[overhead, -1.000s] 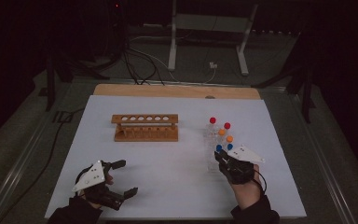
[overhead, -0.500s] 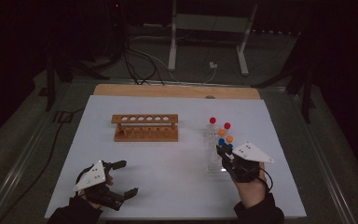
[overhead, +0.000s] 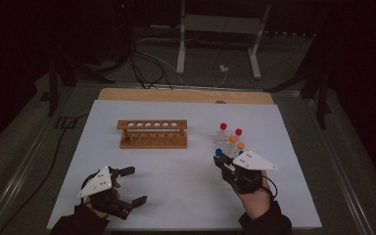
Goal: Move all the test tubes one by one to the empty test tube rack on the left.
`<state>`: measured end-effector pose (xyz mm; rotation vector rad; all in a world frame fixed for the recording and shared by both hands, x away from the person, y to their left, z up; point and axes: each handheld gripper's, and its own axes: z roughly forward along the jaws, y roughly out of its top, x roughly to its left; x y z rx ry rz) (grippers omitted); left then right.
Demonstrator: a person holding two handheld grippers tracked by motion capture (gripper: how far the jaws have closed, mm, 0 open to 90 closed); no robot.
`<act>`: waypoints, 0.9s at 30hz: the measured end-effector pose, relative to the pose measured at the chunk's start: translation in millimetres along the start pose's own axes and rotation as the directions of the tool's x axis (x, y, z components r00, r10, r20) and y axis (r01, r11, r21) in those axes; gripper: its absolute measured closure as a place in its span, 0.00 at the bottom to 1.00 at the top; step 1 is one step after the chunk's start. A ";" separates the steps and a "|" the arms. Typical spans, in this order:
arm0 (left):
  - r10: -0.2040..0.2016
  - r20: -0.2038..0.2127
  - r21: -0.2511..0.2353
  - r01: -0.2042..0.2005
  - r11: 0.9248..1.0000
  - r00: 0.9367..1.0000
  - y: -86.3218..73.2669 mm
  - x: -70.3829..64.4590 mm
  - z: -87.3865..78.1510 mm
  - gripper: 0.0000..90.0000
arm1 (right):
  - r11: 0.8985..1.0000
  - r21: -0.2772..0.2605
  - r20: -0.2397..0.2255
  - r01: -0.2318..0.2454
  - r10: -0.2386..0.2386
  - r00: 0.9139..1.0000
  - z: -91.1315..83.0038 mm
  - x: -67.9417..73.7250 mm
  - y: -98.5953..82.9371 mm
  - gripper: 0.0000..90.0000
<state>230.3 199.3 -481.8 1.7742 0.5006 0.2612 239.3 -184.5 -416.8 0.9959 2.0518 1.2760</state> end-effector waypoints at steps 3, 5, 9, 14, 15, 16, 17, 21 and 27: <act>-0.007 0.023 0.001 0.007 1.000 1.000 6.5 0.3 2.6 0.01 | 1.000 0.008 -0.035 0.007 -0.006 0.999 4.2 4.5 -1.0 0.85; -0.015 0.047 0.009 0.015 1.000 0.999 10.9 -0.7 5.5 0.01 | 1.000 0.012 -0.041 0.013 -0.013 0.999 5.5 5.2 -1.9 0.85; -0.013 0.072 0.037 0.010 0.999 0.997 19.9 -4.3 12.8 0.01 | 0.999 0.035 -0.068 0.018 -0.015 0.998 10.6 7.4 -6.9 0.85; -0.017 0.093 0.031 0.014 0.999 0.996 31.9 -5.7 22.7 0.01 | 0.998 0.059 -0.100 0.034 -0.028 0.995 15.4 10.0 -12.4 0.85; -0.013 0.097 0.033 0.009 0.999 0.995 34.5 -5.5 24.9 0.01 | 0.997 0.062 -0.105 0.039 -0.033 0.994 16.3 10.5 -13.2 0.85; -0.007 0.100 0.036 0.004 0.999 0.995 37.1 -5.6 27.1 0.01 | 0.997 0.067 -0.114 0.043 -0.035 0.993 16.8 10.9 -14.0 0.85; -0.001 0.105 0.037 -0.003 0.999 0.995 39.7 -5.6 29.3 0.01 | 0.997 0.069 -0.117 0.044 -0.035 0.993 17.2 11.8 -14.6 0.85; 0.013 0.128 0.040 -0.018 0.999 0.992 49.3 -5.9 38.9 0.01 | 0.996 0.075 -0.137 0.055 -0.044 0.990 18.4 14.0 -16.6 0.85; 0.022 0.167 0.037 -0.029 0.999 0.986 59.5 -7.9 53.7 0.01 | 0.995 0.077 -0.158 0.070 -0.057 0.986 17.8 19.2 -17.6 0.85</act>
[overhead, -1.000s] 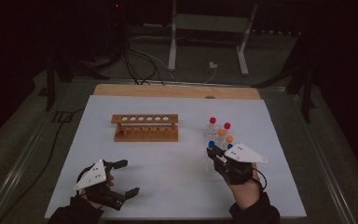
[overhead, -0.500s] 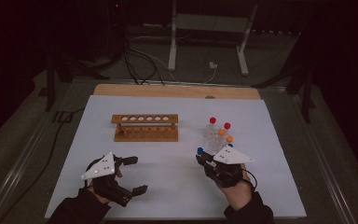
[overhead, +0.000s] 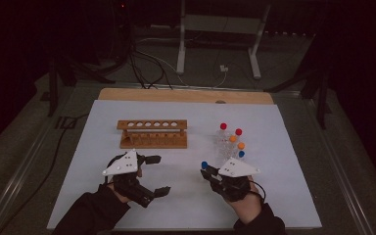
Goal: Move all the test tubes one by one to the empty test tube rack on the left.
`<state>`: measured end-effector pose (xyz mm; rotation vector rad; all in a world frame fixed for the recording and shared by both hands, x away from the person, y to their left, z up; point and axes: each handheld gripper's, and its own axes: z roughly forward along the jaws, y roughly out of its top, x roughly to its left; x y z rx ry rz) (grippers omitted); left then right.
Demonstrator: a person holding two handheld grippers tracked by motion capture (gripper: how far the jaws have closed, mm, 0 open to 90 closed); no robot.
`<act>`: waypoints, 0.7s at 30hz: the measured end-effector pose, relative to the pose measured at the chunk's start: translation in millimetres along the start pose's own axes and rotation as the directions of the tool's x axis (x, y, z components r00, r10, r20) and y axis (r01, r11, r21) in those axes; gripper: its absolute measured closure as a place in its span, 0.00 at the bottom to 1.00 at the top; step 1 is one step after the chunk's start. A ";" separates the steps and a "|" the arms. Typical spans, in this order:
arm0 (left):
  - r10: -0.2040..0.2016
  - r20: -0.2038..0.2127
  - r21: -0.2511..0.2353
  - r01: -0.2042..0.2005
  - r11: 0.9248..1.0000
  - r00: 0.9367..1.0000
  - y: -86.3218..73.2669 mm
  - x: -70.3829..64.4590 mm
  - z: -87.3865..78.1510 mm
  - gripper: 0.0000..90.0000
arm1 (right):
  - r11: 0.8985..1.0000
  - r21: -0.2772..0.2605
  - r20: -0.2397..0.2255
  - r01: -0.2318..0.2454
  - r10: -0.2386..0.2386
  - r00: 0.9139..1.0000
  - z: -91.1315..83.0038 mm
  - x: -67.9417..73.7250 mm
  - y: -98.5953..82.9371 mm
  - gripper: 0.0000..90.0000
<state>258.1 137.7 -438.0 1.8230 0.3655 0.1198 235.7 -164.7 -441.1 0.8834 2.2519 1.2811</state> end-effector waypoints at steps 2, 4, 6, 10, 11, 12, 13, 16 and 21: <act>-0.001 0.012 -0.001 0.001 1.000 1.000 2.8 0.5 3.7 0.01 | 1.000 0.001 -0.007 0.005 -0.005 1.000 0.1 1.4 0.0 0.85; -0.003 0.021 0.003 0.003 1.000 1.000 5.5 0.8 7.3 0.01 | 1.000 0.003 -0.017 0.011 -0.011 1.000 0.9 2.9 -0.1 0.85; 0.003 0.026 0.007 -0.003 1.000 1.000 8.2 0.9 10.7 0.02 | 1.000 0.006 -0.024 0.016 -0.016 1.000 1.7 4.8 -0.3 0.85; 0.008 0.035 0.008 -0.008 1.000 0.999 14.2 1.0 18.1 0.02 | 1.000 0.007 -0.038 0.026 -0.026 0.999 3.3 7.7 -0.3 0.85; 0.012 0.036 0.006 -0.012 1.000 0.999 15.7 1.1 19.9 0.02 | 1.000 0.008 -0.039 0.027 -0.027 0.999 3.4 8.2 -0.1 0.85; 0.013 0.040 0.004 -0.014 1.000 0.999 17.1 1.2 21.8 0.03 | 1.000 0.008 -0.041 0.028 -0.027 0.999 3.3 8.6 0.0 0.85; 0.014 0.044 0.002 -0.014 1.000 0.999 18.5 1.1 23.9 0.04 | 1.000 0.007 -0.045 0.030 -0.029 0.999 3.5 8.9 0.1 0.85; 0.017 0.049 0.001 -0.017 1.000 0.999 22.0 1.1 30.9 0.06 | 0.999 0.006 -0.048 0.034 -0.034 0.998 3.8 10.2 0.3 0.85; 0.026 0.048 -0.001 -0.026 1.000 0.998 26.2 0.3 42.6 0.13 | 0.999 0.006 -0.057 0.036 -0.036 0.998 4.1 11.6 0.5 0.85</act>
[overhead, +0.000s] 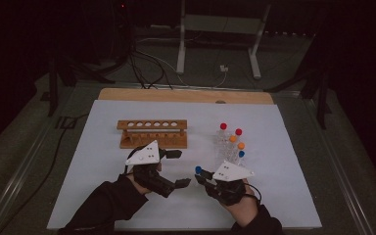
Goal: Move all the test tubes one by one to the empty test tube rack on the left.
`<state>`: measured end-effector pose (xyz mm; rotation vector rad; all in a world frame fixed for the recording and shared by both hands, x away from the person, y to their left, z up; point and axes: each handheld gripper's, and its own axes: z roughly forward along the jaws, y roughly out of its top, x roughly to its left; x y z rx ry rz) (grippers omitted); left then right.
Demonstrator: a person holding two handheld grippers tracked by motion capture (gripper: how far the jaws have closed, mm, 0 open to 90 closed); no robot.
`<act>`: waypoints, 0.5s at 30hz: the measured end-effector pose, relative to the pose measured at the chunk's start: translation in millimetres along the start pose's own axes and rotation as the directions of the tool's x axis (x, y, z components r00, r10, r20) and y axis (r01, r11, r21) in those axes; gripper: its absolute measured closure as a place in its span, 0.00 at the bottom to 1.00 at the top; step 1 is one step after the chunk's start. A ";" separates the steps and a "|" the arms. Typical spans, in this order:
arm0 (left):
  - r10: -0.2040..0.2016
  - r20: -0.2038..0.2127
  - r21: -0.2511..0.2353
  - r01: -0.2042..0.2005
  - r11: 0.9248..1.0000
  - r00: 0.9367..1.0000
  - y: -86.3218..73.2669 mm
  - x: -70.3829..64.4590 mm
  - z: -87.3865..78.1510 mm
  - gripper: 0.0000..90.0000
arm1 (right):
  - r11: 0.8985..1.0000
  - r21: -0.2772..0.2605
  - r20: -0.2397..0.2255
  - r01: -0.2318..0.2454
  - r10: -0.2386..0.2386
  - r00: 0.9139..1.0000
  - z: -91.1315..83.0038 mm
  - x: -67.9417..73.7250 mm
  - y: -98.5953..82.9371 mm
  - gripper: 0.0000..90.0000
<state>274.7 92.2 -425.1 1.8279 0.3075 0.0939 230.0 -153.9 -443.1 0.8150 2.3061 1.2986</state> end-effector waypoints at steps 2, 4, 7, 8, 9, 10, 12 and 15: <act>0.003 0.003 0.000 -0.003 1.000 1.000 1.5 -0.1 4.5 0.18 | 1.000 -0.001 -0.002 0.000 0.000 1.000 -0.2 -0.2 0.0 0.85; 0.006 0.006 0.001 -0.006 1.000 1.000 2.2 0.1 7.2 0.22 | 1.000 -0.001 -0.002 0.000 0.000 1.000 -0.3 0.0 0.0 0.85; 0.006 0.011 0.004 -0.006 1.000 1.000 2.8 1.1 11.1 0.29 | 1.000 -0.001 -0.003 0.000 0.000 1.000 -0.6 0.4 0.2 0.85; 0.009 0.015 0.004 -0.009 1.000 1.000 2.9 1.6 12.0 0.32 | 1.000 -0.001 -0.004 0.001 -0.001 1.000 -0.5 0.5 0.3 0.85; 0.010 0.015 0.005 -0.010 1.000 1.000 2.8 1.6 12.9 0.35 | 1.000 0.000 -0.004 0.001 -0.001 1.000 -0.6 0.6 0.3 0.85; 0.010 0.016 0.007 -0.011 1.000 1.000 2.7 1.8 13.9 0.37 | 1.000 0.001 -0.004 0.002 -0.002 1.000 -0.5 0.6 0.3 0.85; 0.013 0.014 0.015 -0.014 1.000 1.000 2.2 2.3 16.2 0.40 | 1.000 0.000 -0.005 0.001 -0.001 1.000 -0.5 0.5 0.3 0.85; 0.018 0.014 0.026 -0.018 0.999 1.000 1.0 2.8 18.9 0.46 | 1.000 0.000 -0.006 0.001 -0.001 1.000 -0.4 0.5 0.3 0.85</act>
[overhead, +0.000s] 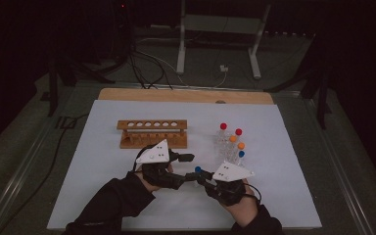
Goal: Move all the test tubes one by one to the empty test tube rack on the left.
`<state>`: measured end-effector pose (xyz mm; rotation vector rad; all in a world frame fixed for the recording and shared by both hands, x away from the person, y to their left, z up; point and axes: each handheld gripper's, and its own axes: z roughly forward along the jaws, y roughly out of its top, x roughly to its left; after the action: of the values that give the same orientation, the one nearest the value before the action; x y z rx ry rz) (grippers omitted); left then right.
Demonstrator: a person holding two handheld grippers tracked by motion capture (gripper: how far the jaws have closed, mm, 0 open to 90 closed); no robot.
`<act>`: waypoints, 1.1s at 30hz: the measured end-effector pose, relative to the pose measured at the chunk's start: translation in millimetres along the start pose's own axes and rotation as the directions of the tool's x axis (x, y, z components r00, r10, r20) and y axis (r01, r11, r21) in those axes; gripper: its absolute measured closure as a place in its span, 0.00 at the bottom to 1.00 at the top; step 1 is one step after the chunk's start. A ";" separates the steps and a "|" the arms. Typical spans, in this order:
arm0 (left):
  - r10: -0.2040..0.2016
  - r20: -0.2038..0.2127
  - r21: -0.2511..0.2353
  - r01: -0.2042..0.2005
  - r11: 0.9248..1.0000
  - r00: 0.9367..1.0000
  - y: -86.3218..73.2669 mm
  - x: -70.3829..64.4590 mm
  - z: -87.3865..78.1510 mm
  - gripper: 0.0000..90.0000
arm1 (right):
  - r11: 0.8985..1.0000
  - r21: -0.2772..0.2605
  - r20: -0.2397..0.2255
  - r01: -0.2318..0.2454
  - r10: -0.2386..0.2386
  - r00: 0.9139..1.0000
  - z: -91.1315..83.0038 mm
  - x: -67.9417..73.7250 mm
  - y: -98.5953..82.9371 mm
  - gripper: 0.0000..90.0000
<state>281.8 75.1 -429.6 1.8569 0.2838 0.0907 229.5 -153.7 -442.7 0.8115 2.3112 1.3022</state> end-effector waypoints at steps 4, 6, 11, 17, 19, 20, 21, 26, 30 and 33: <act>0.007 -0.003 0.009 -0.007 1.000 1.000 -1.8 0.3 3.0 0.54 | 1.000 0.002 -0.002 -0.001 0.001 1.000 0.4 0.0 -0.2 0.85; 0.013 -0.006 0.013 -0.013 1.000 1.000 -2.7 0.7 4.6 0.58 | 1.000 0.003 -0.002 -0.001 0.001 1.000 0.6 0.2 -0.2 0.85; 0.012 0.005 0.024 -0.012 1.000 1.000 -5.7 3.3 7.9 0.68 | 1.000 0.004 -0.003 -0.002 0.002 1.000 0.9 -0.4 -0.3 0.85; 0.020 0.023 0.036 -0.021 0.999 1.000 -6.8 3.4 11.5 0.79 | 1.000 0.006 -0.002 -0.002 0.002 1.000 1.6 -0.2 -0.8 0.85; 0.025 0.026 0.036 -0.025 0.999 0.999 -6.2 2.8 12.5 0.82 | 1.000 0.006 -0.002 -0.002 0.002 1.000 1.6 -0.5 -0.7 0.85; 0.028 0.027 0.037 -0.029 0.999 0.999 -5.8 2.5 12.9 0.84 | 1.000 0.005 0.000 -0.003 0.003 1.000 1.5 -0.6 -0.7 0.85; 0.032 0.024 0.039 -0.033 0.999 0.999 -5.4 2.3 13.2 0.84 | 1.000 0.004 0.000 -0.004 0.004 1.000 1.4 -0.9 -0.6 0.85; 0.043 0.022 0.041 -0.043 0.998 0.999 -4.8 2.9 13.2 0.85 | 1.000 0.000 -0.002 -0.013 0.013 1.000 1.5 -1.3 -0.9 0.85; 0.061 0.015 0.043 -0.061 0.997 0.998 -3.8 1.3 13.0 0.86 | 1.000 -0.005 -0.001 -0.010 0.010 1.000 1.4 -1.3 -1.3 0.84; 0.065 0.010 0.044 -0.065 0.997 0.998 -3.5 2.1 12.1 0.86 | 1.000 -0.015 0.001 -0.016 0.016 1.000 0.8 -1.9 -1.4 0.78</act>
<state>285.7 65.3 -436.8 1.9107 0.2211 0.1216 231.0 -155.0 -444.3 0.8276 2.2954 1.3241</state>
